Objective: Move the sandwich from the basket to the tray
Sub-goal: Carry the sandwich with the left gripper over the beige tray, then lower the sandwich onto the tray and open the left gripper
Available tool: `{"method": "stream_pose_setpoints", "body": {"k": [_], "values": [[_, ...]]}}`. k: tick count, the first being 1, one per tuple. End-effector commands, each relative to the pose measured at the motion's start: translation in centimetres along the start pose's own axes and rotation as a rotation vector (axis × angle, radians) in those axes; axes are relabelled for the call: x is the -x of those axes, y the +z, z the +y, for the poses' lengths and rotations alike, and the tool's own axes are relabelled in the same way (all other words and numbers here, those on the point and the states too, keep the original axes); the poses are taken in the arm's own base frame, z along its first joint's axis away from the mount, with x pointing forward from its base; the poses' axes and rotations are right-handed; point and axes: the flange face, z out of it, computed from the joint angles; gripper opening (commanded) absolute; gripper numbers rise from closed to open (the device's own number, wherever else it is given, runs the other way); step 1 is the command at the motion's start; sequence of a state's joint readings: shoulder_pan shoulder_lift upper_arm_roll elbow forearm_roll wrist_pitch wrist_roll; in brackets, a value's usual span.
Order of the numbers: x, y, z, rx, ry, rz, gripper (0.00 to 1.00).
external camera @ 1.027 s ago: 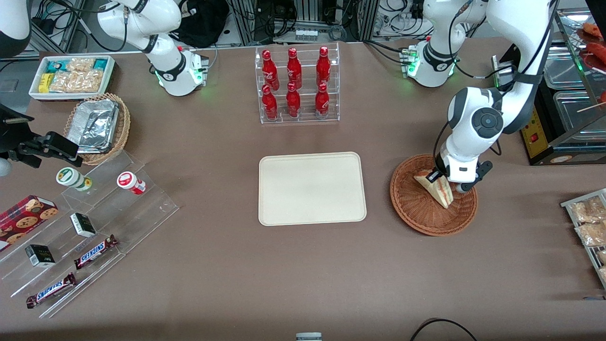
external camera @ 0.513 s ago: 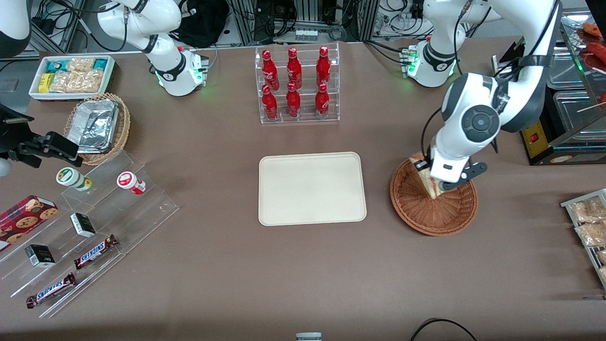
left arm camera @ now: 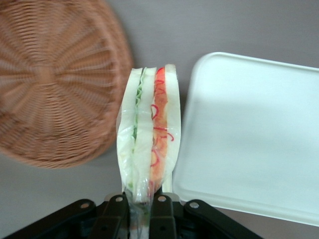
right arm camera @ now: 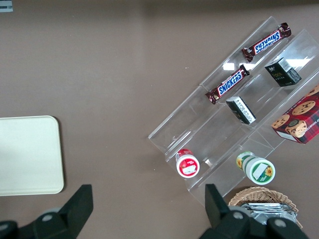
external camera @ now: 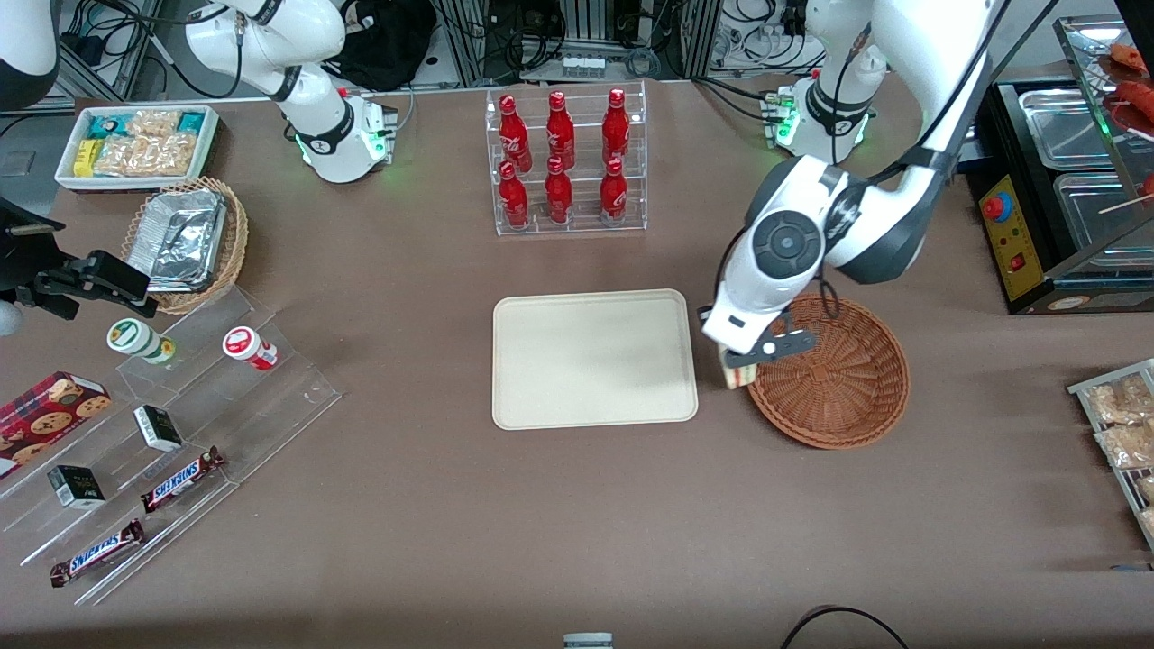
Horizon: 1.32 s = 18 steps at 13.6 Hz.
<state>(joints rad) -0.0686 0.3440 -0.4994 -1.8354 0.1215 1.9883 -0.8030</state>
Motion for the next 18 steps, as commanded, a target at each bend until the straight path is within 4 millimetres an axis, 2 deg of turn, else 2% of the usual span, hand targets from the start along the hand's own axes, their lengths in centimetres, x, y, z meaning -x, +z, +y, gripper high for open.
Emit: {"method": "stream_pose_setpoints", "body": {"k": [1,2,3,6,9,11,15,18], "values": [[-0.9,-0.6,3.9,0.068,0.031,0.009,0.03],[0.7,-0.5,6.9,0.079,0.074,0.014,0.03],[1.1,-0.2,8.6,0.076,0.082,0.025,0.03],[1.8,1.2,12.2,0.038,0.056,0.086,0.03],[2.7,3.2,14.9,0.028,0.049,0.102,0.03],[3.1,3.9,16.6,0.043,0.049,0.096,0.03],[4.0,5.4,19.0,0.054,0.052,0.082,0.03],[5.1,6.9,20.6,0.052,0.032,0.133,0.03]]}}
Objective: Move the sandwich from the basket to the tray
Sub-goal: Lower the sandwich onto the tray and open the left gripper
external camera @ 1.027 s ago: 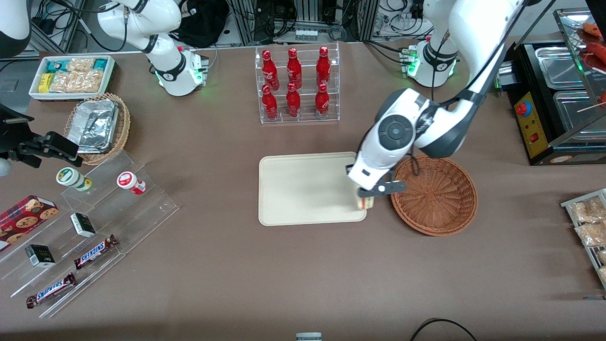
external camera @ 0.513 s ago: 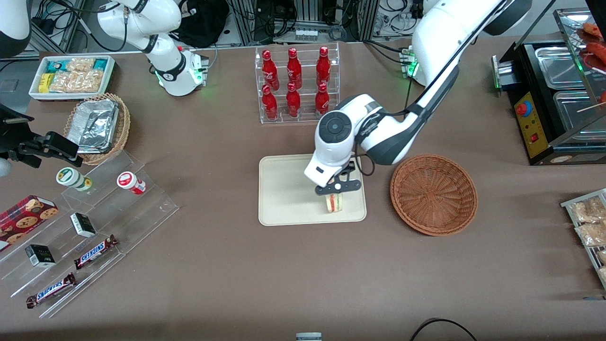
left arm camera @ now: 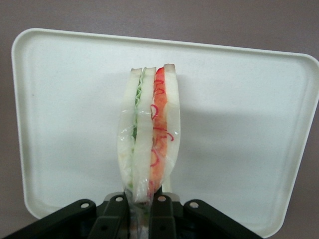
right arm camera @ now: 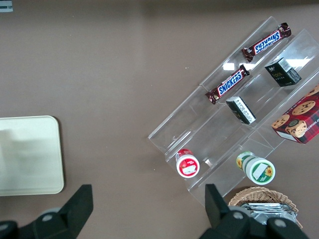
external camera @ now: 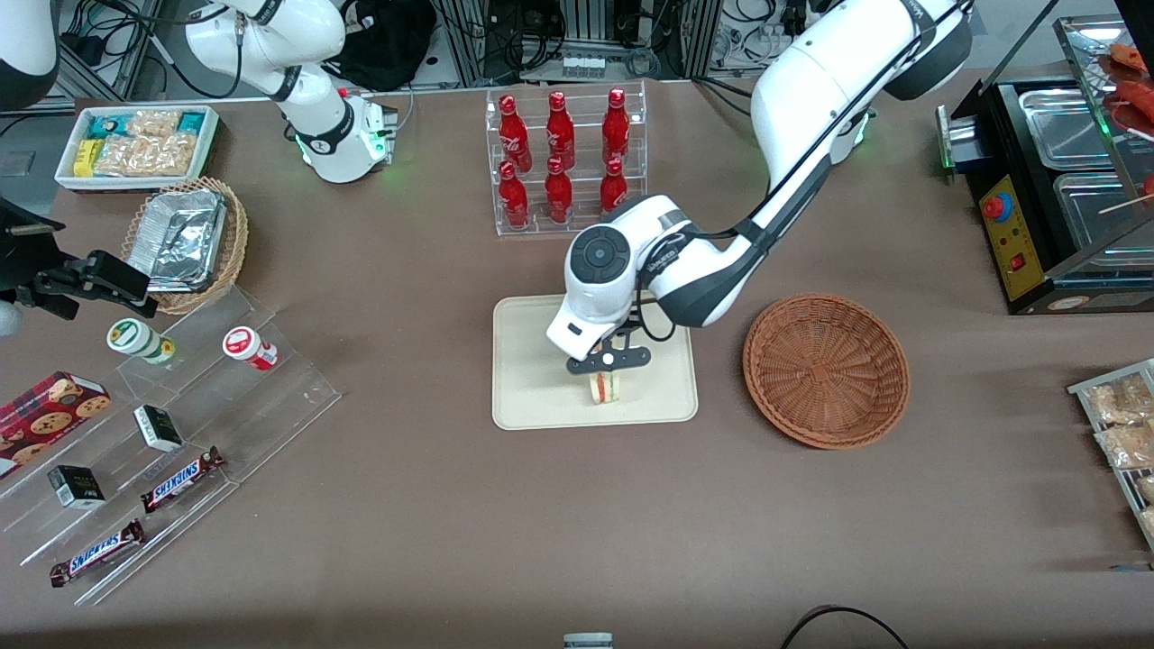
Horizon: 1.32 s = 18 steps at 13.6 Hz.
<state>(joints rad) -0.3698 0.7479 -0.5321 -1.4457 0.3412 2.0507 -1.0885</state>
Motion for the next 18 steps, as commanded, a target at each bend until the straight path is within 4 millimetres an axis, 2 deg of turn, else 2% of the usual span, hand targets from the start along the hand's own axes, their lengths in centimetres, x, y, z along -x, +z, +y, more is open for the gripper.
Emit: {"method": "stream_pose_setpoints", "body": {"k": [1,5,7,9,10,11,12,13,15,17,18], "values": [[0.7,1.1,1.7,-0.009,-0.037,0.058,0.03],[1.1,1.8,1.7,0.003,-0.064,0.058,0.04],[1.8,3.1,1.8,0.038,-0.064,0.065,0.05],[1.9,3.5,1.8,0.042,-0.063,0.064,0.09],[2.0,3.6,1.8,0.041,-0.062,0.063,0.14],[2.0,3.6,1.8,0.042,-0.063,0.062,0.31],[2.0,3.6,1.8,0.042,-0.066,0.058,0.79],[2.0,3.3,1.8,0.041,-0.067,0.061,1.00],[1.5,1.2,1.4,0.032,-0.082,0.077,1.00],[1.8,-2.7,1.3,0.002,-0.078,0.105,1.00],[1.5,-3.8,0.7,-0.008,-0.080,0.112,1.00]]}}
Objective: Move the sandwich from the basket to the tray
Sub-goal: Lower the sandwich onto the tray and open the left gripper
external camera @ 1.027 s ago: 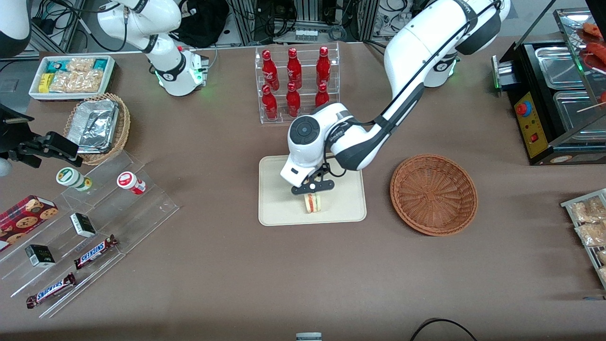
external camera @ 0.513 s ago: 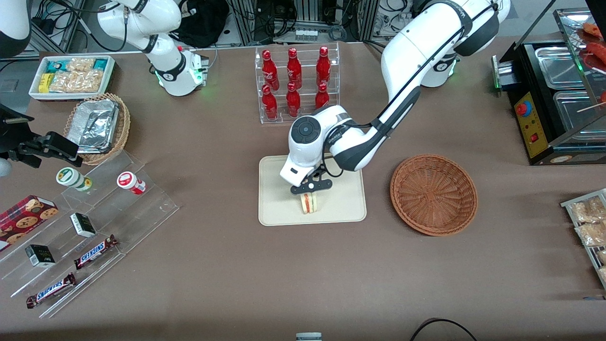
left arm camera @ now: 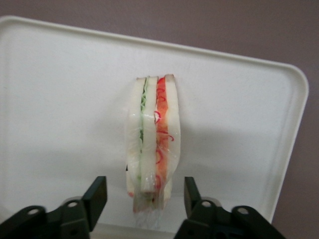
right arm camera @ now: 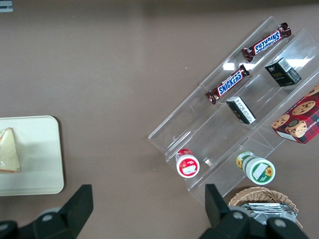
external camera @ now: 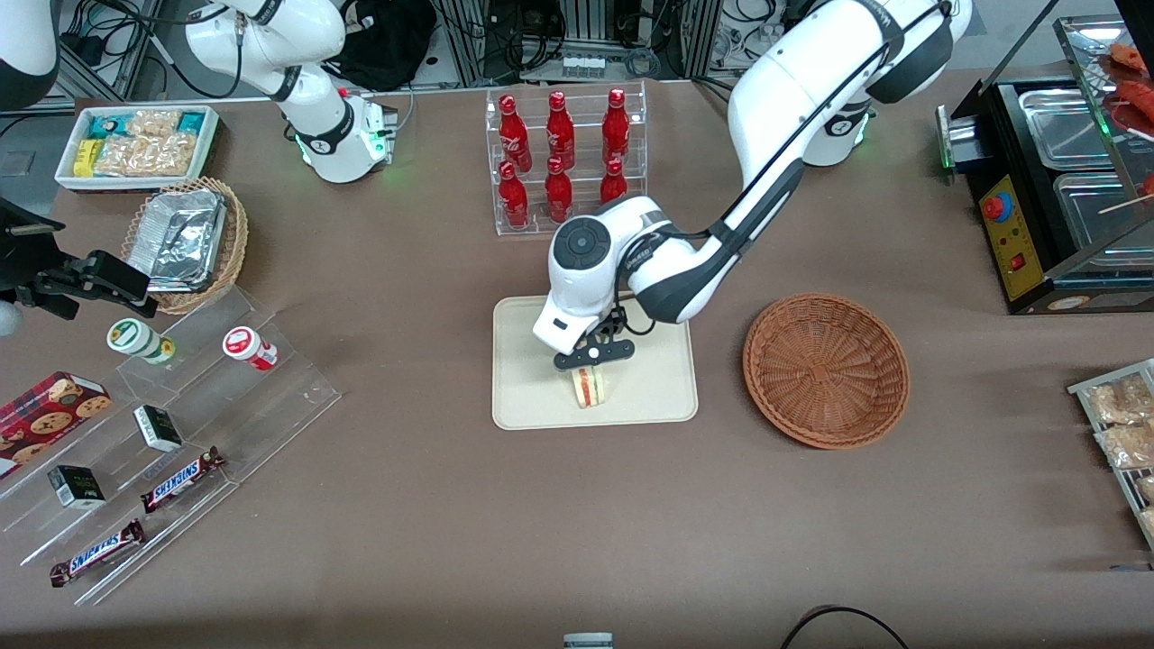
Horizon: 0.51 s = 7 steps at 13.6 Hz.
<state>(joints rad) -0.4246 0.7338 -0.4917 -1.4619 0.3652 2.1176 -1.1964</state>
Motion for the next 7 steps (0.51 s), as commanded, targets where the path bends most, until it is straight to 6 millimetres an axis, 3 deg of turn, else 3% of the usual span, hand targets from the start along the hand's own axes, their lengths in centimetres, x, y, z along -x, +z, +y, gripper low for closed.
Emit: {"method": "stream_pose_setpoints", "body": {"k": [1,3,7], "values": [[-0.6,-5.1,-1.1,-0.032,-0.020,0.058,1.00],[-1.0,-7.7,-2.3,-0.068,0.013,0.074,1.00],[-5.0,-11.5,-8.0,-0.161,0.017,0.045,1.00]]}}
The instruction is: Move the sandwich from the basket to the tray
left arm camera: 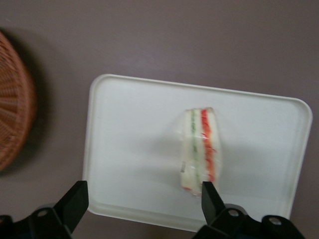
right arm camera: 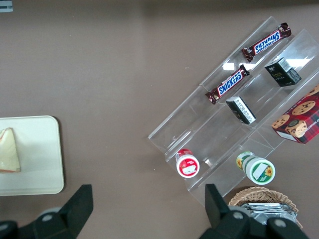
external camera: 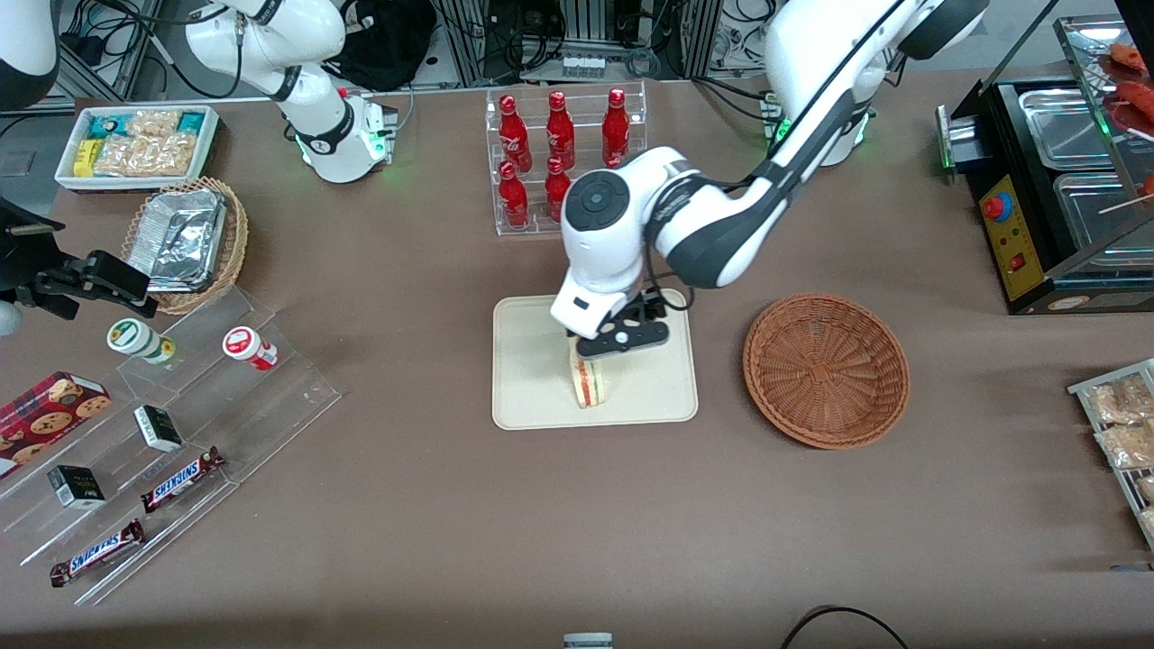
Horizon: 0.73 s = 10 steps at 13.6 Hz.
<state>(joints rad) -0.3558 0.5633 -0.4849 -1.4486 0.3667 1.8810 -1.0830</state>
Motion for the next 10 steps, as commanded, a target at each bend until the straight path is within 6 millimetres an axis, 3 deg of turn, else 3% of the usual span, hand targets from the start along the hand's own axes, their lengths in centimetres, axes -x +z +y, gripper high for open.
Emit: {"method": "stream_pose_setpoints", "body": {"k": [1,4,7,10], "values": [[-2.7,-1.4,-4.8,-0.045,-0.050,-0.043,1.00],[-4.9,-1.4,-9.4,-0.060,-0.101,-0.080,1.00],[-6.4,-1.2,-14.9,-0.058,-0.038,-0.129,1.00],[-6.8,-1.7,-19.4,-0.056,-0.010,-0.154,1.00]]}}
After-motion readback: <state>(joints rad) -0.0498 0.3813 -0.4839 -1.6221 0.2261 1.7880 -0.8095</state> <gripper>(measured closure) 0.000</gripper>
